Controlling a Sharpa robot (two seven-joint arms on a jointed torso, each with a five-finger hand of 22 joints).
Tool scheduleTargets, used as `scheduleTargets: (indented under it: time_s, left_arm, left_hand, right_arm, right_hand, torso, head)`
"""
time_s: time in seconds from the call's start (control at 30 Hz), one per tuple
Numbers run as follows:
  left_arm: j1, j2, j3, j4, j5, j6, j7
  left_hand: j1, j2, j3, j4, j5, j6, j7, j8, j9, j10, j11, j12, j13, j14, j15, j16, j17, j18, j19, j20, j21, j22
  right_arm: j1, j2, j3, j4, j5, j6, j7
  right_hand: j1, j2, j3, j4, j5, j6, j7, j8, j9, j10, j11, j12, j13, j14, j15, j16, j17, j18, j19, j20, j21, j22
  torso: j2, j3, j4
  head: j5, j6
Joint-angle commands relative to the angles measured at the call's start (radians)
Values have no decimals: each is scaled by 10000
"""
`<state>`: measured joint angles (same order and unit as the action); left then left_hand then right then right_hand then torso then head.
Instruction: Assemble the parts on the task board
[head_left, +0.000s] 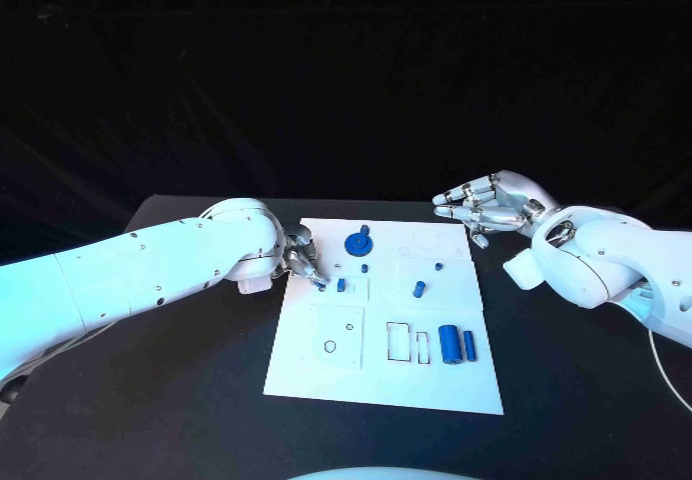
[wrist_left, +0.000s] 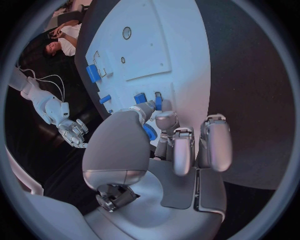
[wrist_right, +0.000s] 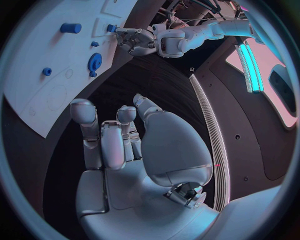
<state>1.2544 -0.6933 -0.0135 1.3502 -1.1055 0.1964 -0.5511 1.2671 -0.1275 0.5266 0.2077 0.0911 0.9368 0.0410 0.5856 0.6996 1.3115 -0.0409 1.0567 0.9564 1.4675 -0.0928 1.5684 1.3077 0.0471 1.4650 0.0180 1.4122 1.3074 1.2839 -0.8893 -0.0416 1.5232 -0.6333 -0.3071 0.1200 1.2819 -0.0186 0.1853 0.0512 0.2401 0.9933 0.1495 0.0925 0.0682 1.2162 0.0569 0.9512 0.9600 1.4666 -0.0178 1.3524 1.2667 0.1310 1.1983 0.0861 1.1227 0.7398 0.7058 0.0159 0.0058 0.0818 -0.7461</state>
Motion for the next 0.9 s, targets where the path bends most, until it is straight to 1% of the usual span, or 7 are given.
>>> scheduleTargets:
  time_s: [0.03, 0.13, 0.33, 0.63, 0.73, 0.83, 0.9]
  left_arm:
    - [-39, 3, -15, 29, -63, 382, -130]
    - [-43, -26, -15, 78, -58, 423, -139]
    - [-52, -45, -15, 137, -22, 496, -163]
    - [-58, -50, -15, 133, 4, 457, -183]
    - [-58, -37, -15, 114, 63, 457, -219]
    - [-58, -9, -16, 73, 183, 492, -278]
    - [-58, 18, -16, 33, 298, 553, -323]
  left_hand:
    - [18, 101, 953, -903, -25, 68, -104, 56, 19, 69, 9, -57, -10, 1033, -23, 24, 2631, -72, 495, -55, 30, 1578]
    - [13, 101, 960, -902, -27, 70, -106, 58, 19, 71, 8, -57, -12, 1033, -23, 24, 2631, -70, 492, -55, 23, 1573]
    - [13, 101, 960, -902, -27, 70, -106, 58, 19, 71, 8, -57, -12, 1033, -23, 24, 2631, -70, 492, -55, 23, 1573]
    - [-22, 108, 986, -886, -40, 90, -110, 72, 24, 86, 6, -53, -14, 1033, -24, 24, 2631, -72, 493, -58, 26, 1578]
    - [-58, 116, 1000, -866, -52, 102, -111, 80, 26, 93, 5, -55, -21, 1033, -25, 24, 2631, -72, 494, -60, 28, 1580]
    - [-204, 128, 1011, -780, -92, 148, -124, 118, 41, 115, -1, -50, -32, 1033, -29, 24, 2631, -73, 494, -63, 26, 1585]
    - [-355, 95, 978, -696, -116, 194, -147, 159, 59, 124, -13, -52, -46, 1033, -37, 24, 2631, -72, 492, -66, 20, 1586]
  right_arm:
    - [-8, 5, 0, 22, -27, 152, 33]
    - [-8, 0, 0, 24, -27, 153, 33]
    - [-9, -3, 0, 26, -27, 154, 35]
    - [-9, -5, 0, 28, -27, 154, 37]
    - [-10, -8, 0, 35, -27, 150, 38]
    - [-10, -9, 0, 39, -27, 151, 36]
    - [-10, -10, 0, 45, -27, 154, 34]
  right_hand:
    - [-29, 8, -1, 36, 34, -66, -26, -52, -2, -75, -13, -46, -9, 399, -35, -45, 9, 205, -22, -20, -39, -3]
    - [-29, 8, -1, 36, 34, -66, -26, -52, -2, -75, -13, -46, -9, 399, -35, -45, 9, 205, -22, -20, -39, -3]
    - [-29, 8, -1, 36, 34, -66, -26, -52, -2, -75, -13, -46, -9, 399, -35, -45, 9, 205, -22, -20, -39, -3]
    - [-29, 8, -1, 36, 34, -66, -26, -52, -2, -75, -13, -46, -9, 399, -35, -45, 9, 205, -22, -20, -39, -3]
    - [-29, 8, -1, 36, 34, -66, -26, -52, -2, -75, -13, -46, -9, 399, -35, -45, 9, 205, -22, -20, -39, -3]
    - [-29, 8, 0, 37, 36, -67, -26, -53, -2, -76, -13, -47, -10, 399, -35, -46, 9, 205, -21, -20, -40, -4]
    - [-26, 12, 6, 47, 63, -71, -24, -53, -2, -83, -12, -59, -23, 397, -35, -58, -2, 206, -23, -21, -48, -16]
  torso:
    - [4, -1, 1]
    - [9, -1, -3]
    - [-1, 2, 8]
    - [1, -4, 3]
    - [3, 0, 3]
    - [3, 2, 6]
    - [2, 2, 6]
  head:
    - [4, -13]
    - [3, -9]
    - [0, -18]
    - [1, -27]
    - [-2, -34]
    - [-3, -46]
    - [-2, -54]
